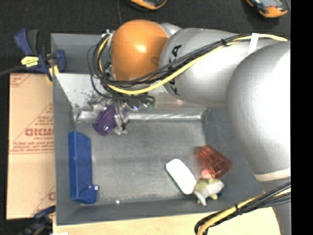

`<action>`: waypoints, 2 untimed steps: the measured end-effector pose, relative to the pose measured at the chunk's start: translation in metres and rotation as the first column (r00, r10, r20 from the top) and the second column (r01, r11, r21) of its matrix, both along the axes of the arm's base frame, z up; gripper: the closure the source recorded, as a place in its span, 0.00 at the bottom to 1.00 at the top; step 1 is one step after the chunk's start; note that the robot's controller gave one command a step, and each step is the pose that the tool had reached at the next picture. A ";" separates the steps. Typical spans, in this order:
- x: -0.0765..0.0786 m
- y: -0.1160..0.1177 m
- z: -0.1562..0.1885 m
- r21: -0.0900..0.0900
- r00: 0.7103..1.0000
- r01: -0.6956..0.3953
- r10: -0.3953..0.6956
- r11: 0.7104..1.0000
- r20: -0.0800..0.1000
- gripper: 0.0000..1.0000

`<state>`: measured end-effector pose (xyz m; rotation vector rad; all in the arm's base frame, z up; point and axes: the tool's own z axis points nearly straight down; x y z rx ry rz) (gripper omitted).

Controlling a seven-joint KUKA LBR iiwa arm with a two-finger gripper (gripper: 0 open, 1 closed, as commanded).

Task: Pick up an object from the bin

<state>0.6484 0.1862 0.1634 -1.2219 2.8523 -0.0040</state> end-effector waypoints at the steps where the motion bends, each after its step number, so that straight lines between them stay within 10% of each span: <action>1: 0.001 0.000 0.012 0.001 1.000 0.002 -0.002 1.000 0.003 1.00; 2: 0.000 -0.001 0.030 0.000 1.000 0.004 -0.004 1.000 0.000 1.00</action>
Offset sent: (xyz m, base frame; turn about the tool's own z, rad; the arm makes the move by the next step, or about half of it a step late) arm 0.0005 -0.0001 0.0529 0.0011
